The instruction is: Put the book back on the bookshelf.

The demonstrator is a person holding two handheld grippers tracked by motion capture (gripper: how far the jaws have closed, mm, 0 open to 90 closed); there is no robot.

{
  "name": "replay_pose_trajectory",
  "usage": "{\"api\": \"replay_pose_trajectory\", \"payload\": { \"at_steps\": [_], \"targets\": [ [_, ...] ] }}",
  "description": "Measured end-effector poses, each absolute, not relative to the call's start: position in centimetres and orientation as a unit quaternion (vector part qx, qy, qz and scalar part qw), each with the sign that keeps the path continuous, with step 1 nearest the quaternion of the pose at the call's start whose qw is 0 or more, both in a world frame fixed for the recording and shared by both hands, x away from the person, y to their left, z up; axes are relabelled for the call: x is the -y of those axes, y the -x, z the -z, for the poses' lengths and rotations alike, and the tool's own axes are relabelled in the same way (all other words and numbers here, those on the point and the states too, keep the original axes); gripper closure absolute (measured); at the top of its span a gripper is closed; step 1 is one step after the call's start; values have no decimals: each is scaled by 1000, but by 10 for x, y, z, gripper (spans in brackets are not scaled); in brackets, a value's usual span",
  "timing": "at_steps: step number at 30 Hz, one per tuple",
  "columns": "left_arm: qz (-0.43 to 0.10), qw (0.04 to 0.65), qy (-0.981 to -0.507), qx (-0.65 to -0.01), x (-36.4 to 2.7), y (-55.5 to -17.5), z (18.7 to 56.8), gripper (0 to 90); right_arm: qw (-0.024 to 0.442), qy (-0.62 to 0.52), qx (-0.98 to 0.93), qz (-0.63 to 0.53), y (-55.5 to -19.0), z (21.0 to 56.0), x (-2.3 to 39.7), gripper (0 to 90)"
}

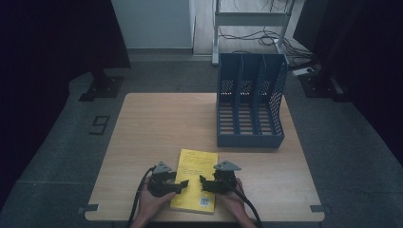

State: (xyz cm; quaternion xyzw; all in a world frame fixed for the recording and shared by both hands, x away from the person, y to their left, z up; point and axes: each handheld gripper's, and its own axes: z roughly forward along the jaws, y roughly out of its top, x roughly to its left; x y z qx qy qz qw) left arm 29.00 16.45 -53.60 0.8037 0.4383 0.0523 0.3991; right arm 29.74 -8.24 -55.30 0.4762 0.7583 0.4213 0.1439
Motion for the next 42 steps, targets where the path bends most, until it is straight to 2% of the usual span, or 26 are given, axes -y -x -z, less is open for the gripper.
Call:
{"api": "replay_pose_trajectory", "payload": {
  "at_steps": [18, 42],
  "targets": [
    [-64, 406, -790, -454, -160, -287, 537, 317, 142, -481, -756, -420, -297, 553, 81, 165],
    [-32, 449, -757, -474, -167, -287, 528, 338, 143, -483, -755, -420, -297, 553, 81, 162]
  ]
}}
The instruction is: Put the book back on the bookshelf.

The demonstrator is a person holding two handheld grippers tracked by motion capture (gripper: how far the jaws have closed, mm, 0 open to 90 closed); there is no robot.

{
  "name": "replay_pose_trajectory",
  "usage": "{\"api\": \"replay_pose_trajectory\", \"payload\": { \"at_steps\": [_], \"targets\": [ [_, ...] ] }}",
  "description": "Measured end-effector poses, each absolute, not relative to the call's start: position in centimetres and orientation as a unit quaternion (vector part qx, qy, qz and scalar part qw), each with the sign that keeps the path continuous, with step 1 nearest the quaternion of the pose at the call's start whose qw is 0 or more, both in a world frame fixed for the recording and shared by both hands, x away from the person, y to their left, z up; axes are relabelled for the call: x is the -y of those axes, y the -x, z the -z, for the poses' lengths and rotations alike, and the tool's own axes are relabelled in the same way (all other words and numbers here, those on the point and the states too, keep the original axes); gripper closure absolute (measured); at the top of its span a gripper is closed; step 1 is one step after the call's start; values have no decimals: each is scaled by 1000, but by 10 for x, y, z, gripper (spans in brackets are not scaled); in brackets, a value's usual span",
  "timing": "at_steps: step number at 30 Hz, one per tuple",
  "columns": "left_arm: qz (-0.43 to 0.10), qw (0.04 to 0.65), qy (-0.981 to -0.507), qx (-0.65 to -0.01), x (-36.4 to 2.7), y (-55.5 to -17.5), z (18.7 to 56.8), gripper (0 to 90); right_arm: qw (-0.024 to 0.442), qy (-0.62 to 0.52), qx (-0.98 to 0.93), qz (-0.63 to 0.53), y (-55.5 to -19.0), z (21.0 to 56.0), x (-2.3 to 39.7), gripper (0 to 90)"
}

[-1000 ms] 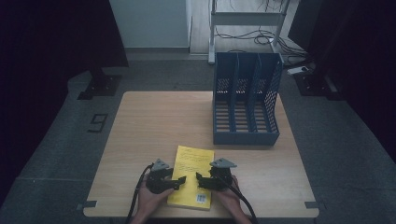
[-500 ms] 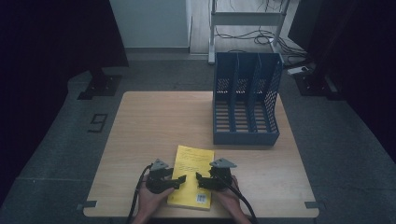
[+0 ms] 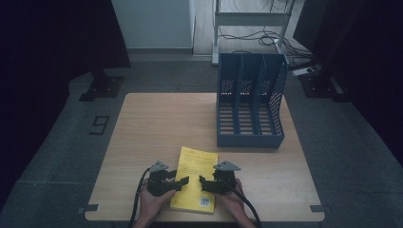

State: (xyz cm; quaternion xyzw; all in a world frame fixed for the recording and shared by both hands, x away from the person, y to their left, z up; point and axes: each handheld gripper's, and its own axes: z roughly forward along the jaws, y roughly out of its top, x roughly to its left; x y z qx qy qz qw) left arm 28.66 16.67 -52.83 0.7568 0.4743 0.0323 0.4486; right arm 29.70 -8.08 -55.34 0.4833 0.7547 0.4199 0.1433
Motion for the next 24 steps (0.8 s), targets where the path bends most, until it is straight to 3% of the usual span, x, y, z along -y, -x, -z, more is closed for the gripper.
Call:
{"api": "replay_pose_trajectory", "payload": {
  "at_steps": [6, 24],
  "targets": [
    [17, 485, -743, -461, -166, -285, 525, 408, 139, -486, -752, -424, -297, 553, 82, 161],
    [23, 470, -752, -462, -163, -310, 533, 447, 140, -485, -752, -423, -297, 553, 82, 161]
  ]
}}
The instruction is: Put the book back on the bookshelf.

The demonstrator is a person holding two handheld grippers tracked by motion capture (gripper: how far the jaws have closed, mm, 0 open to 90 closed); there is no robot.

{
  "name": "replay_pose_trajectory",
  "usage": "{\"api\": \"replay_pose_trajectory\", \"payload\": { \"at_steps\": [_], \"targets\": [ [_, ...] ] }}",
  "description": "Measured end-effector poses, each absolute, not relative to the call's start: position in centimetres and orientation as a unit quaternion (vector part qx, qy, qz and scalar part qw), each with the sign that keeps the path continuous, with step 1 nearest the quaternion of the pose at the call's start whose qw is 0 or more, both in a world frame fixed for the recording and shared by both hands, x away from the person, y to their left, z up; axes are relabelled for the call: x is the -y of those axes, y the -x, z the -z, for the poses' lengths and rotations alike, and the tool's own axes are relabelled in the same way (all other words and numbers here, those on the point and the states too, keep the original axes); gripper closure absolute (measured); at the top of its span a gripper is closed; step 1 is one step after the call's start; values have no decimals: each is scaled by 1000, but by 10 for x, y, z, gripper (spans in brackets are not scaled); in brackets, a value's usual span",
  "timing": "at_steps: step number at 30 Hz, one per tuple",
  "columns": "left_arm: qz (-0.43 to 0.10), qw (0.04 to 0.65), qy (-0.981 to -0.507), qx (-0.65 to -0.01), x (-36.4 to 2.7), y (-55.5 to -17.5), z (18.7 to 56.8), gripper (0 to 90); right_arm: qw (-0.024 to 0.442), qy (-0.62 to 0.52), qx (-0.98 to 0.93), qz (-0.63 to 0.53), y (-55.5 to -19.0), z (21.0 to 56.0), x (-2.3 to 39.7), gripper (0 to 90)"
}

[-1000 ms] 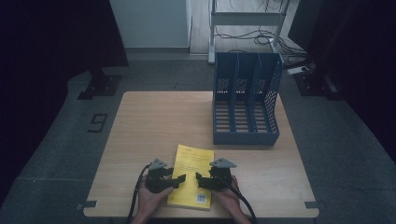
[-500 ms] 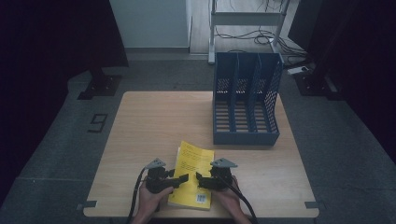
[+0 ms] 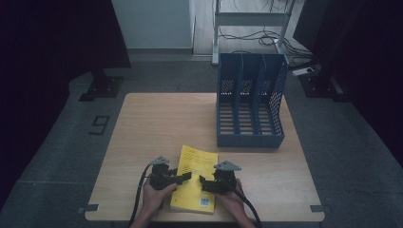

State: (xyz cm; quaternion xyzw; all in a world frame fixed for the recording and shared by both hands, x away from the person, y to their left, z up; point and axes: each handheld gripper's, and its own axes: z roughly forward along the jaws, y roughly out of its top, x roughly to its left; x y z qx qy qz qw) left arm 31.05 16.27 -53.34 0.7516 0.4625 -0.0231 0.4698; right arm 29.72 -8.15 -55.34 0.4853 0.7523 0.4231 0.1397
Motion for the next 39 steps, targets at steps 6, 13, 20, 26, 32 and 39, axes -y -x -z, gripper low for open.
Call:
{"api": "replay_pose_trajectory", "payload": {
  "at_steps": [6, 13, 20, 26, 32, 39],
  "targets": [
    [18, 465, -756, -460, -154, -317, 533, 487, 139, -485, -752, -423, -297, 553, 82, 161],
    [-34, 450, -773, -447, -150, -313, 531, 623, 138, -484, -753, -424, -297, 553, 82, 162],
    [-52, 442, -785, -431, -138, -305, 533, 691, 142, -479, -755, -425, -297, 553, 82, 163],
    [-66, 463, -780, -417, -135, -299, 528, 803, 140, -476, -753, -433, -296, 553, 84, 170],
    [-74, 462, -782, -412, -135, -298, 527, 805, 139, -469, -756, -435, -297, 553, 85, 170],
    [-82, 470, -777, -410, -134, -294, 524, 827, 140, -460, -758, -441, -297, 552, 86, 177]
  ]
}}
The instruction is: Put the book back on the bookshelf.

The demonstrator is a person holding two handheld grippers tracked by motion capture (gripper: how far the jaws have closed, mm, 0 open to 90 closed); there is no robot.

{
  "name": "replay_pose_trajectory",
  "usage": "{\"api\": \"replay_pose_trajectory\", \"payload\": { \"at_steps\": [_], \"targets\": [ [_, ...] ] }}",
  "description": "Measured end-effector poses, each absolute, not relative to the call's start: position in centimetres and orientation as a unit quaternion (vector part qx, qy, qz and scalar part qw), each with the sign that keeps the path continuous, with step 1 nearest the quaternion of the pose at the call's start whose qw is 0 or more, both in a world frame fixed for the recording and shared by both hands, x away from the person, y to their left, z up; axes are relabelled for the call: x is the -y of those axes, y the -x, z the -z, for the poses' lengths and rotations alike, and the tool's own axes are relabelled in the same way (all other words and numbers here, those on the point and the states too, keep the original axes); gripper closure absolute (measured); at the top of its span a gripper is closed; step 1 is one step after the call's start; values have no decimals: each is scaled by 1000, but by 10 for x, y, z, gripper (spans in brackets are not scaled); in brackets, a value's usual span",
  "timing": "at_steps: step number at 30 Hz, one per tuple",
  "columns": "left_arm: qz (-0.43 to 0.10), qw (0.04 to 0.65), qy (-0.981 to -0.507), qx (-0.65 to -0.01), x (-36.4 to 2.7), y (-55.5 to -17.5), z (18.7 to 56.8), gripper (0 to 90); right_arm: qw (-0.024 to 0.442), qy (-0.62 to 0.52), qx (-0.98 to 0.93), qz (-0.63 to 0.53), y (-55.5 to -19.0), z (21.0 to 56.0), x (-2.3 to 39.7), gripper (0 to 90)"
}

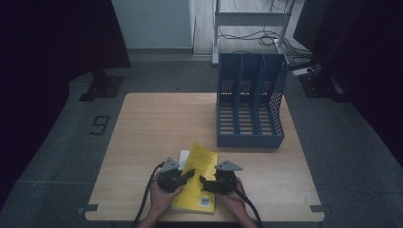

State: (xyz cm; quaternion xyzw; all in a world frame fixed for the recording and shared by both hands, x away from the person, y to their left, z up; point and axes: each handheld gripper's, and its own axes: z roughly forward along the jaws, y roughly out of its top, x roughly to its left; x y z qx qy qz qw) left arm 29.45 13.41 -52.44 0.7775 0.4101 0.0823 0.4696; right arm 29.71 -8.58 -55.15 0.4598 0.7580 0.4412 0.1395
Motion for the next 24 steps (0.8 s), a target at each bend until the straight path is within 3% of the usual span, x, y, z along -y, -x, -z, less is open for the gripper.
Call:
{"api": "replay_pose_trajectory", "payload": {
  "at_steps": [24],
  "targets": [
    [-91, 495, -778, -375, -135, -287, 505, 854, 143, -454, -748, -463, -293, 535, 106, 175]
  ]
}}
